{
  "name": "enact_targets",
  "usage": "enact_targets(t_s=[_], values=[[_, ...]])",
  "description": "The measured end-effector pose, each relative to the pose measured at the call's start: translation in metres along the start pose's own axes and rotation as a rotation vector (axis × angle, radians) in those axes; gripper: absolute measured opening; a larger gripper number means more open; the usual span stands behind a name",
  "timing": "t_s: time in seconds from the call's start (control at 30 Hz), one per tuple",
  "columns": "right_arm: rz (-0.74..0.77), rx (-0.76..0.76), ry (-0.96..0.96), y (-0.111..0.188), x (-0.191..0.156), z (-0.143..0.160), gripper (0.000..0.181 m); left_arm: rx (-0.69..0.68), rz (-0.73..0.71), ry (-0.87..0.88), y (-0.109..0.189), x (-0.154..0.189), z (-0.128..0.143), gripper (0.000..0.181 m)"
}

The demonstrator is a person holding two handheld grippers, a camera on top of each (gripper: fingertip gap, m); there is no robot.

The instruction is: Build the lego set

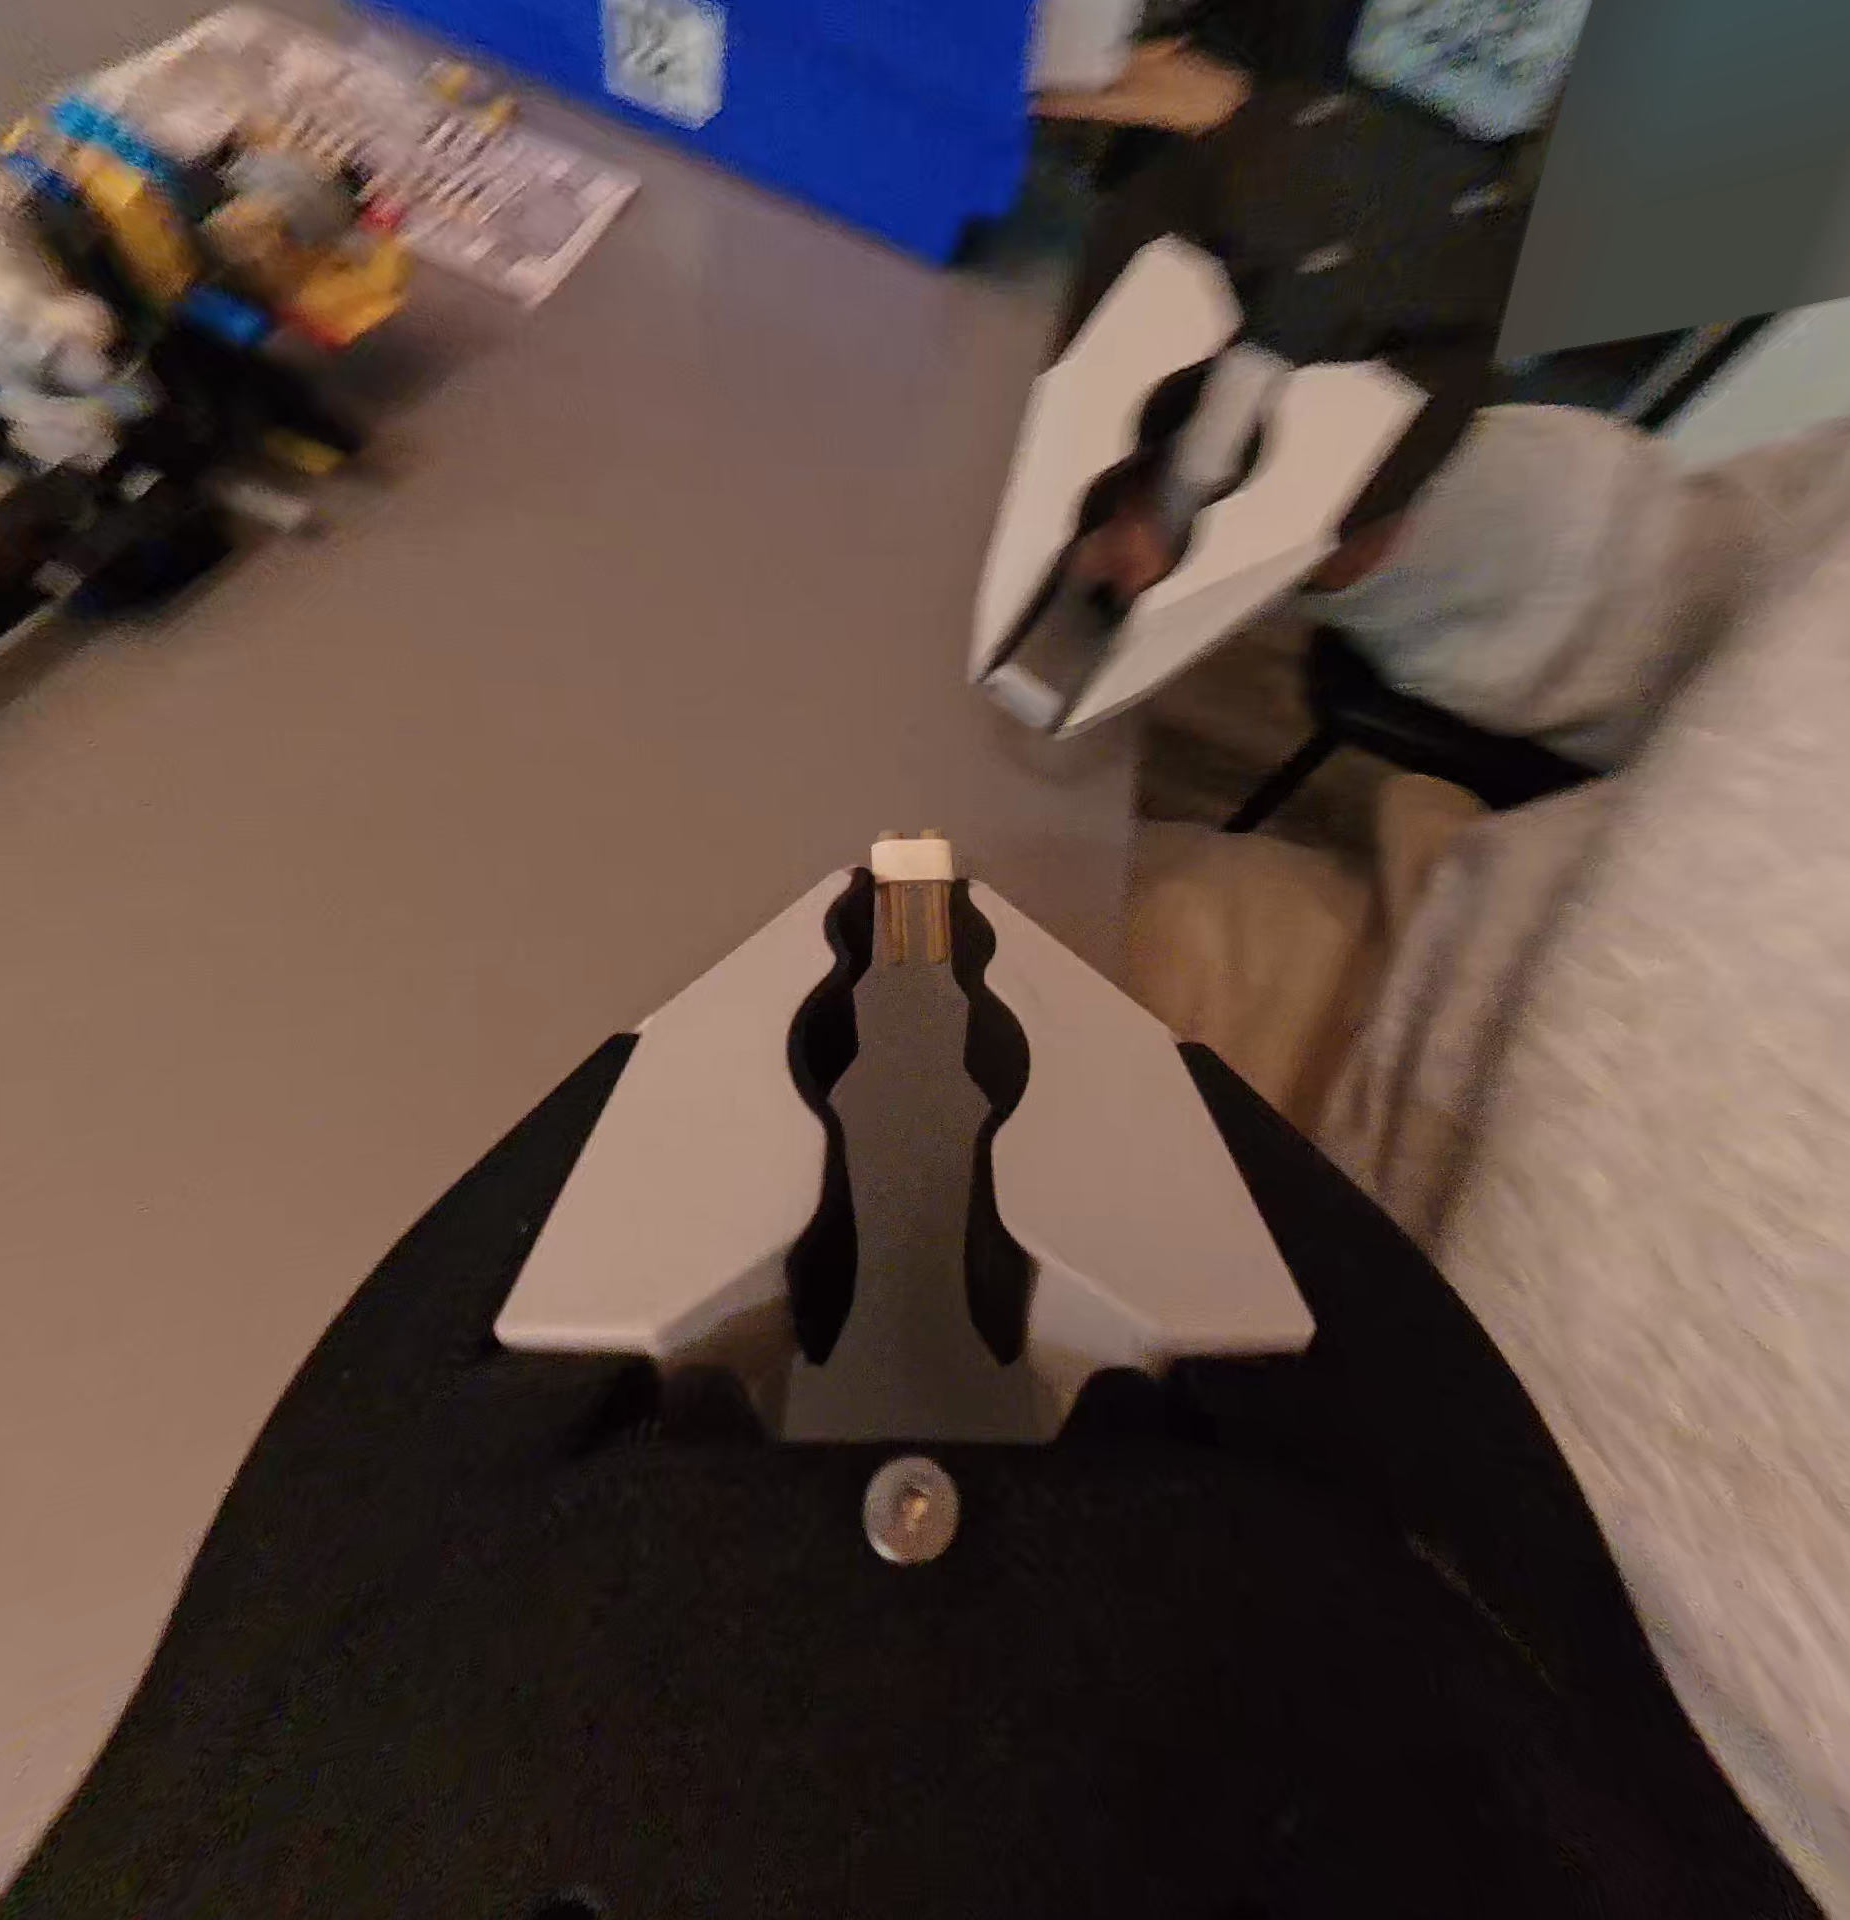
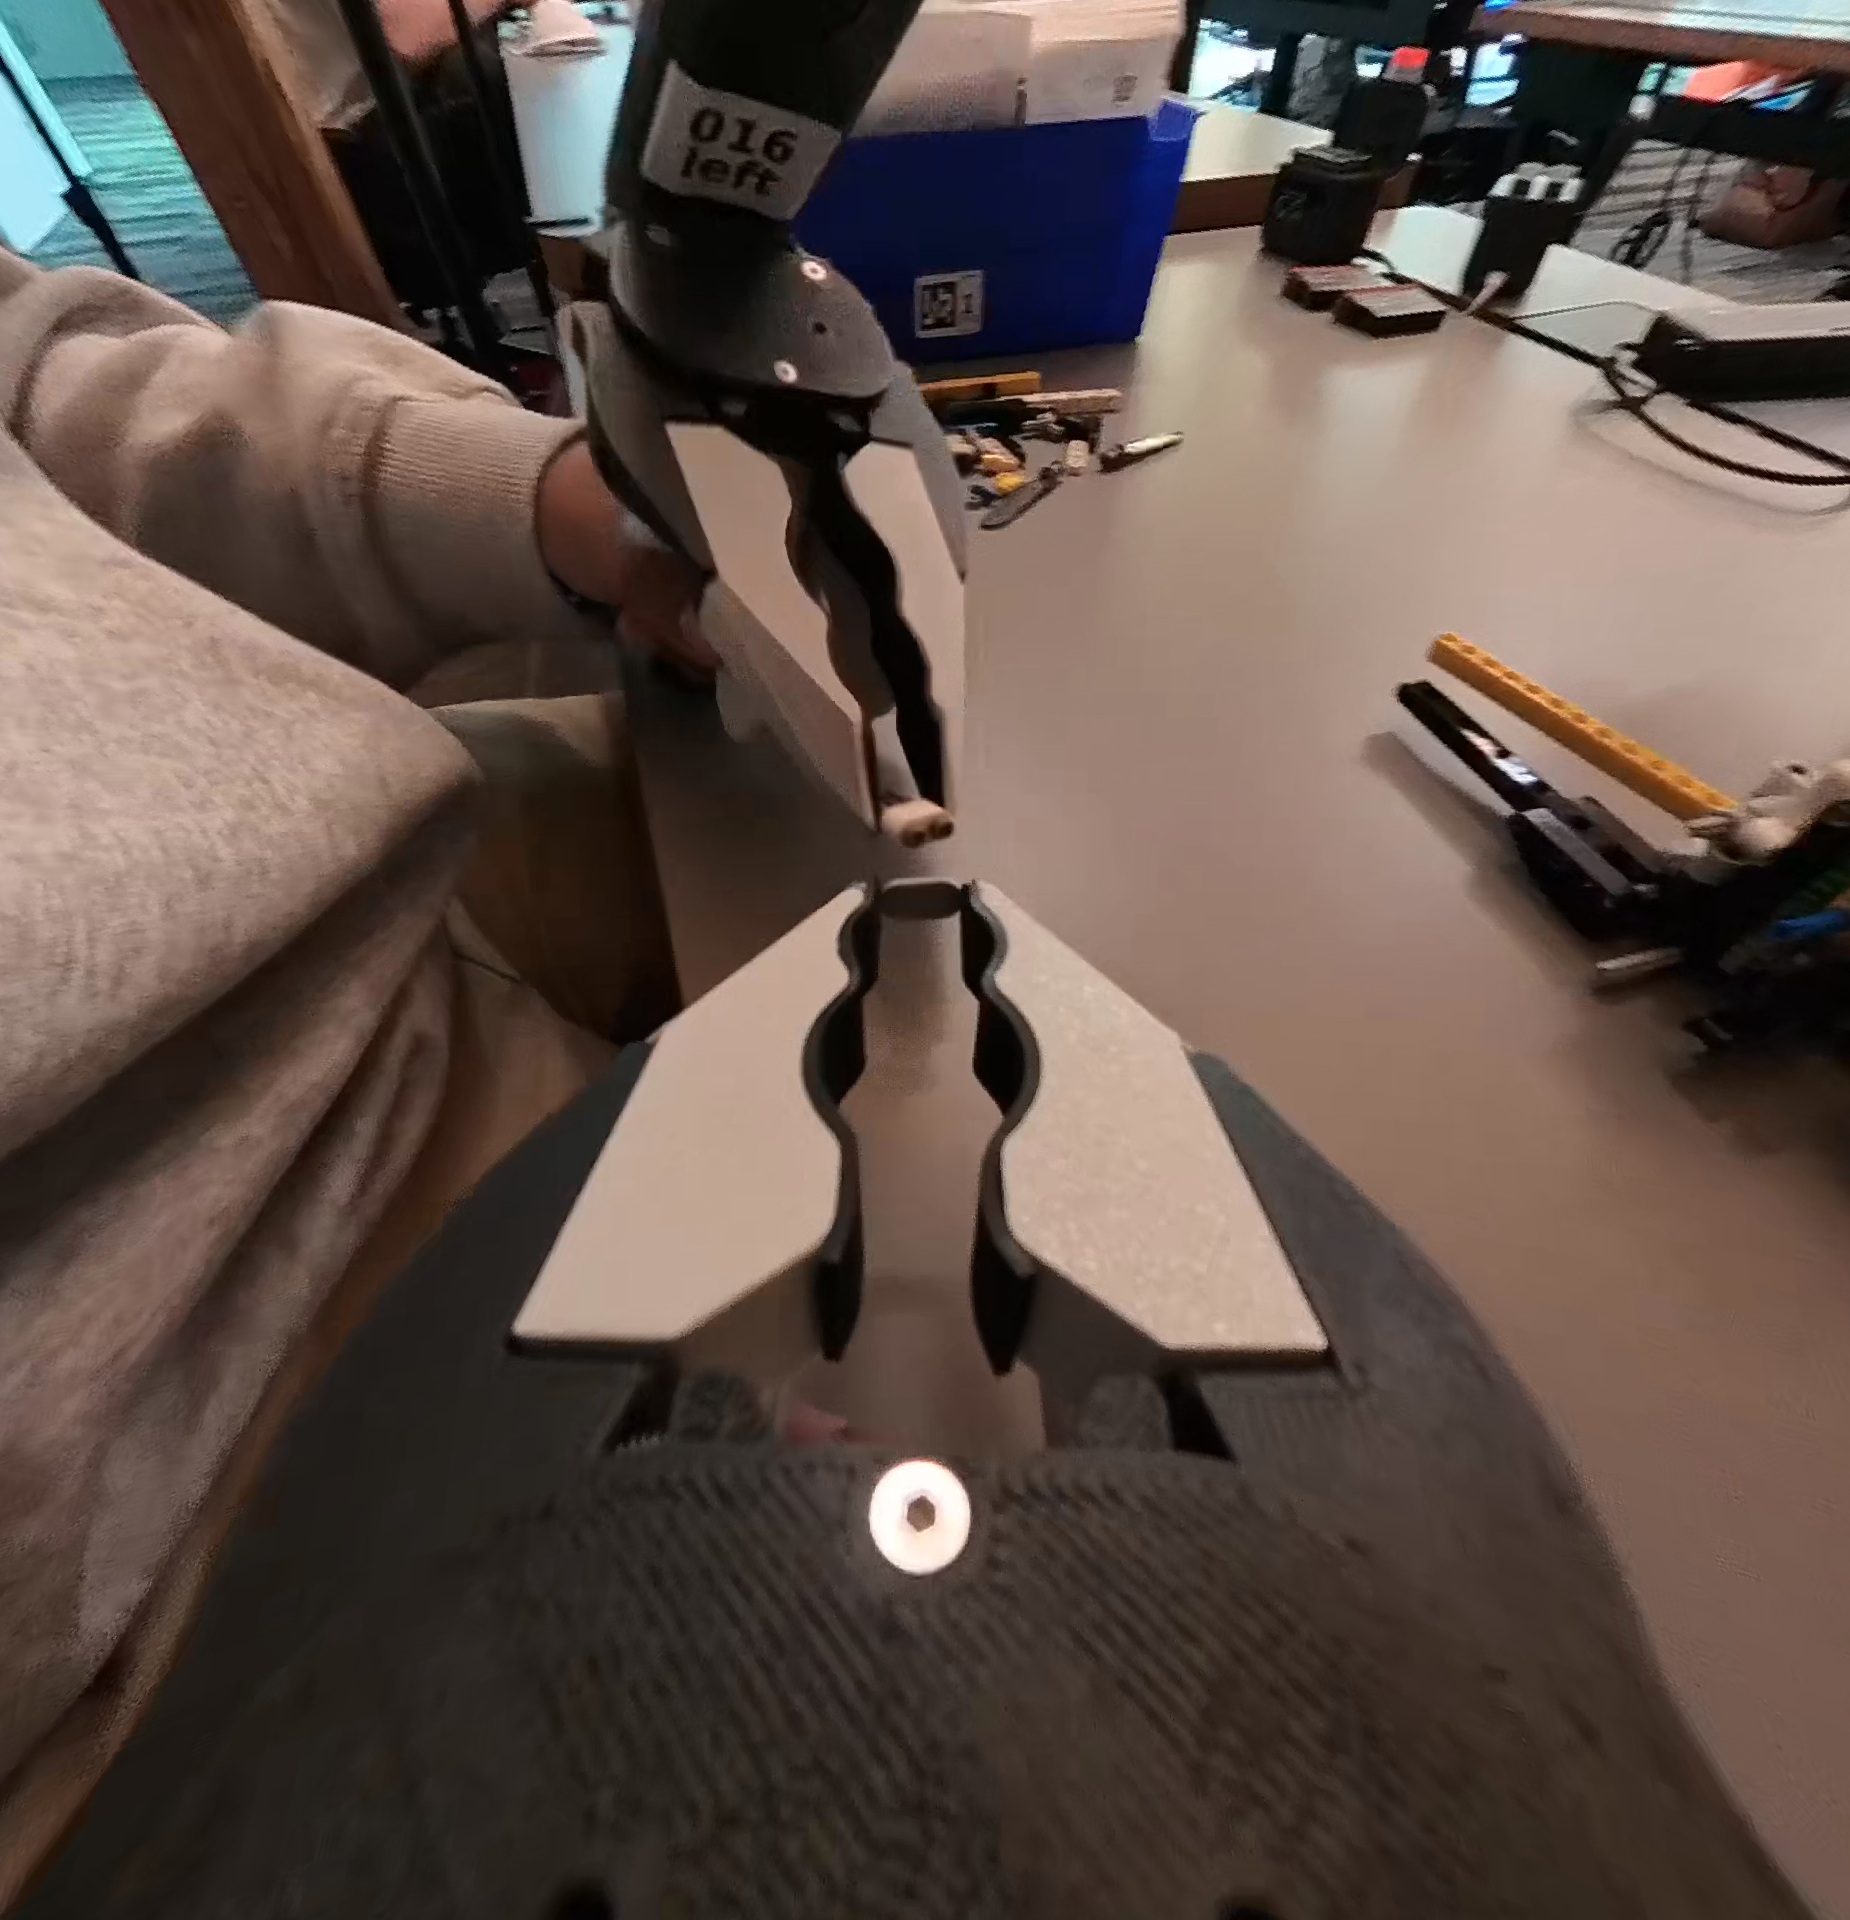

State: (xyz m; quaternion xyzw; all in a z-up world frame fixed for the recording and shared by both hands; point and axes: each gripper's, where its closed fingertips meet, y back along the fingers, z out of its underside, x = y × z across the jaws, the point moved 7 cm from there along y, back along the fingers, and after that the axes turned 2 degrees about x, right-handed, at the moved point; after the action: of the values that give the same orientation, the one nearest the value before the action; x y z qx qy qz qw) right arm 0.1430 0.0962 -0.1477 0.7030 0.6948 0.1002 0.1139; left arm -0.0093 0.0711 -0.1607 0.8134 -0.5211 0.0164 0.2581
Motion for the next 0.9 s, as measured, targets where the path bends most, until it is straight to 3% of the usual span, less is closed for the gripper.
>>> enact_targets(t_s=[0.2, 0.37, 0.9], values=[[-0.147, 0.014, -0.022, -0.008, -0.017, -0.004, 0.014, 0.123, 0.224, -0.019, 0.006, 0.022, -0.005, 0.011], [-0.236, 0.077, -0.083, -0.004, -0.021, -0.009, 0.014, 0.094, 0.235, -0.046, 0.003, 0.028, -0.004, 0.009], [-0.25, 0.059, -0.081, -0.007, -0.022, -0.008, 0.014, 0.089, 0.269, -0.011, -0.001, 0.03, -0.003, 0.009]])
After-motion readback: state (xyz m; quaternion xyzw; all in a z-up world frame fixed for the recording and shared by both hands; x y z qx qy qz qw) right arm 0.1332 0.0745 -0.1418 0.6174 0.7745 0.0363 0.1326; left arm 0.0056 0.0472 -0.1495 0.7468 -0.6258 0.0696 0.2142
